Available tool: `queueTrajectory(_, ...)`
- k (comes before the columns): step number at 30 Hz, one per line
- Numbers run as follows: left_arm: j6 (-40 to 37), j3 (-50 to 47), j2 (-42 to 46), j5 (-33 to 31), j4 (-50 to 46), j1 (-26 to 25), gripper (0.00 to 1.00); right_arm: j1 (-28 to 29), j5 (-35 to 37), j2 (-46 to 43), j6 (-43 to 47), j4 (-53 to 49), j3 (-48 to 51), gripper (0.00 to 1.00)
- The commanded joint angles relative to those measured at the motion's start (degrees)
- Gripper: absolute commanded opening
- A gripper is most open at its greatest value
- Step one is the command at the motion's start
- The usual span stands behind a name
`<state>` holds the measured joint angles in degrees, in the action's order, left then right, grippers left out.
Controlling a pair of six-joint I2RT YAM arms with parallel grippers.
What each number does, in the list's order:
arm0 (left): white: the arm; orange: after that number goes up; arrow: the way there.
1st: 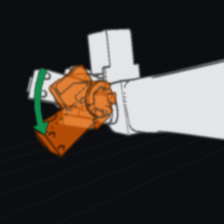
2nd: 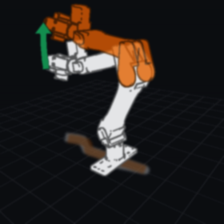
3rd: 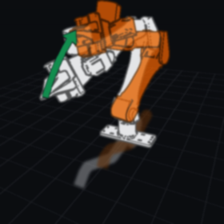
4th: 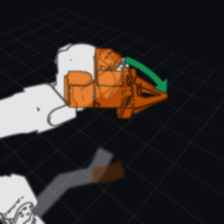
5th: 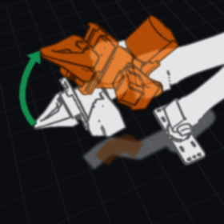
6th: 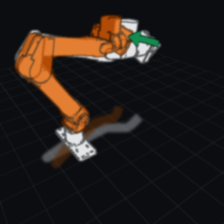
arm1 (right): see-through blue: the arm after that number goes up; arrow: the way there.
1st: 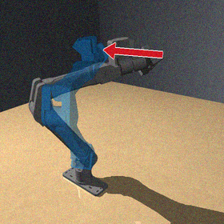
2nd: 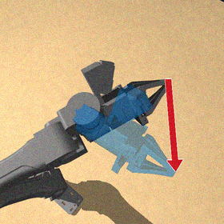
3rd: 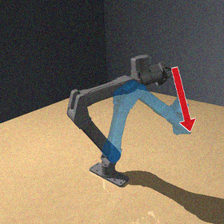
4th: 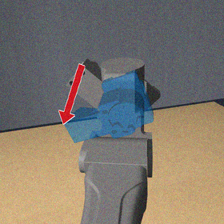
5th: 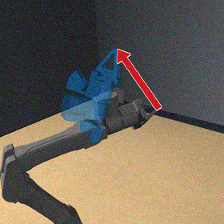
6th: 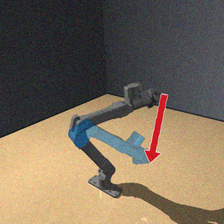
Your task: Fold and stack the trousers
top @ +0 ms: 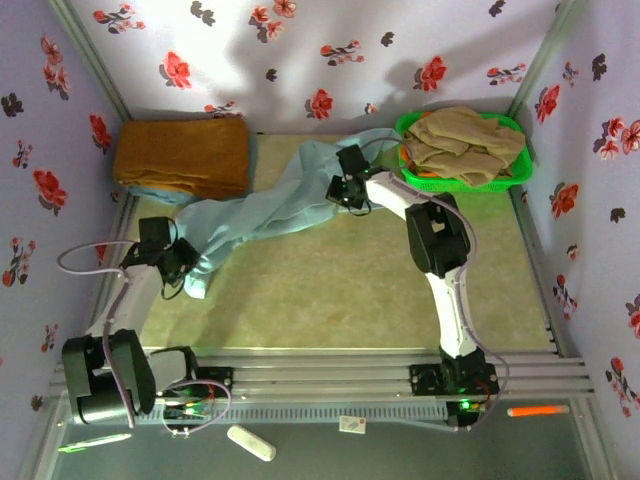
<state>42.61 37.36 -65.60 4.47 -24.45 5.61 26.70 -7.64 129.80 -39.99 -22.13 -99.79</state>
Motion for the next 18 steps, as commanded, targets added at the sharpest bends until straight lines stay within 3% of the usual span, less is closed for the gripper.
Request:
queueTrajectory(1, -1.73, 3.18, 3.82, -0.84, -2.41, -0.33, 0.0, -1.49, 1.75, -7.01, 1.67, -0.94, 5.63, 0.0)
queueTrajectory(12, -8.27, 22.97, 17.04, 3.7, -22.83, -3.51, 0.0, -2.18, 12.19, -44.53, 4.06, 2.39, 29.26, 0.0)
queueTrajectory(18, -9.74, 33.13, 21.53, 6.47, -31.98, -5.29, 0.0, -1.44, 16.82, -67.4, 5.88, -5.26, 37.6, 0.0)
